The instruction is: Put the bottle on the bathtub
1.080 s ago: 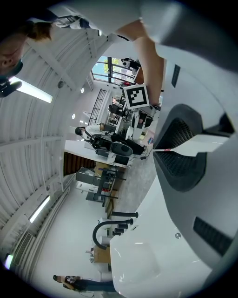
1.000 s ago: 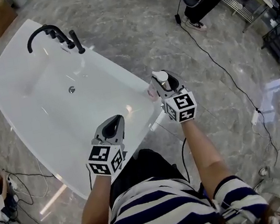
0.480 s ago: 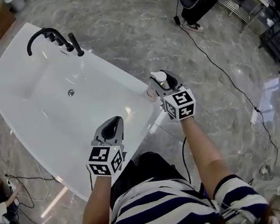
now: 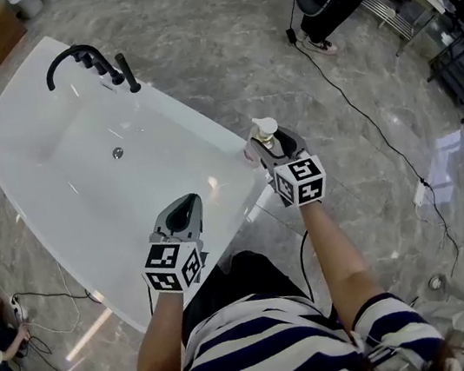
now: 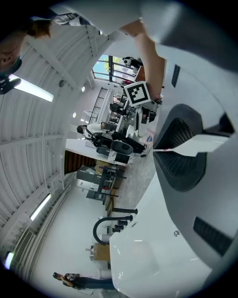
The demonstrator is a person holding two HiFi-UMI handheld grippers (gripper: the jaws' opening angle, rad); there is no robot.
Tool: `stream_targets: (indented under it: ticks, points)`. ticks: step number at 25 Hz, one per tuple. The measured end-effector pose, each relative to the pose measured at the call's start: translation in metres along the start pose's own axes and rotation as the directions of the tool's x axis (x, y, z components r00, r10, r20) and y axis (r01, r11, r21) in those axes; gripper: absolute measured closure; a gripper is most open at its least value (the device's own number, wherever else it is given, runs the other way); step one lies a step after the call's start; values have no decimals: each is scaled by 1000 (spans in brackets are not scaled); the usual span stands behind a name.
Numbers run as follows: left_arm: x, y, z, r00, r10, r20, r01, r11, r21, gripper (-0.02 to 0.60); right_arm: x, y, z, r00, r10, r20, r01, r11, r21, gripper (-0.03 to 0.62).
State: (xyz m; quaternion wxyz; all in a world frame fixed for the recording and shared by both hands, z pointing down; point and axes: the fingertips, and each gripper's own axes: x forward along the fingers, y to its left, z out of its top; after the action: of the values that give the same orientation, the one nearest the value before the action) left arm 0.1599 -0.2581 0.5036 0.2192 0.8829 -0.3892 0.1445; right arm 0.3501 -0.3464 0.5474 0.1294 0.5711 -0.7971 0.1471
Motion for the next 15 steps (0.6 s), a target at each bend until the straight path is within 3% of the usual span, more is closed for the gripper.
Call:
stream_targets:
  ticks: [8,15]
  points:
    - [-4,-1,5,1000,-5,25,5,1000,-16,555,-36,0,0,997,-71,4,71,997,8,364]
    - [-15,1,9,998,34,53,-31,998,-47,555,-66,24,2,999,-50,0,50,998,34,398]
